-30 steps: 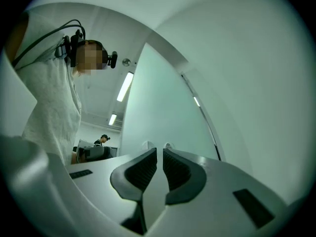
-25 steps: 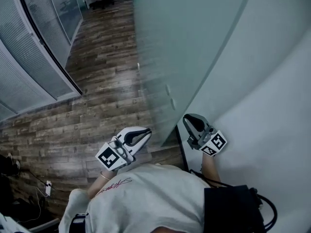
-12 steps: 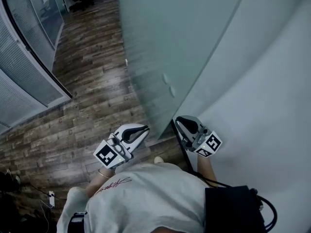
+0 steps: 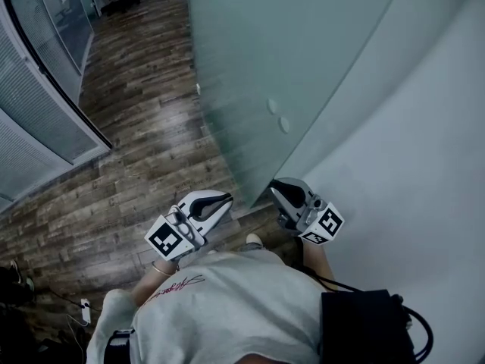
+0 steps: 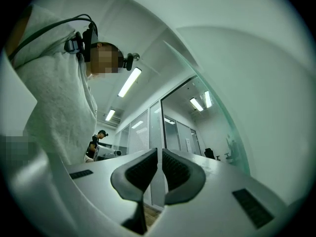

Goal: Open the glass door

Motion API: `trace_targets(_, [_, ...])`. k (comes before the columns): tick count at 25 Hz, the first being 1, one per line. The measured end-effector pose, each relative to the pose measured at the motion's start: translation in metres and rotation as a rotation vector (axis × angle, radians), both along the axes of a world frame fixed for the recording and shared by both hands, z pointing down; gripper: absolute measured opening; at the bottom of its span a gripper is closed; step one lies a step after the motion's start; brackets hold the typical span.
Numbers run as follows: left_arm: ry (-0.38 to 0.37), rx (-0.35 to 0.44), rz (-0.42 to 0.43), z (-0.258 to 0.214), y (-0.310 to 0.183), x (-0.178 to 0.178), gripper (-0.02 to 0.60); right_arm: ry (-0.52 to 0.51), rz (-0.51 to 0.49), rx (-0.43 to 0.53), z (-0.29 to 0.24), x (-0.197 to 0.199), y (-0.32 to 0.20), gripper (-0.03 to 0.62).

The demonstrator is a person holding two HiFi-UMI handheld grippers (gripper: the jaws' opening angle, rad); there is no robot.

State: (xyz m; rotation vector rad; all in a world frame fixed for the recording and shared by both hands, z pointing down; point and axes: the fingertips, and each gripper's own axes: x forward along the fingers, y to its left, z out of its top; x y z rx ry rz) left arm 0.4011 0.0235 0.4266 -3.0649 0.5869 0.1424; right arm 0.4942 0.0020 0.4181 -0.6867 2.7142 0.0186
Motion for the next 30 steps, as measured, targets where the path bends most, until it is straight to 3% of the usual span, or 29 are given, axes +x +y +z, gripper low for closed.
trace_targets(5, [-0.002, -0.012, 0.014, 0.014, 0.007, -0.005, 0.035, 0.077, -0.014, -0.003, 0.020, -0.023, 0.014, 0.035])
trace_targets(19, [0.035, -0.019, -0.023, 0.008, 0.016, -0.029, 0.035, 0.104, -0.085, 0.006, 0.012, -0.062, 0.031, 0.031])
trace_targets(24, [0.025, -0.014, -0.020, 0.012, 0.022, -0.033, 0.035, 0.099, -0.090, 0.004, 0.014, -0.068, 0.036, 0.031])
trace_targets(30, [0.022, -0.020, -0.026, 0.009, 0.003, -0.013, 0.035, 0.094, -0.108, 0.001, 0.009, -0.053, 0.017, 0.031])
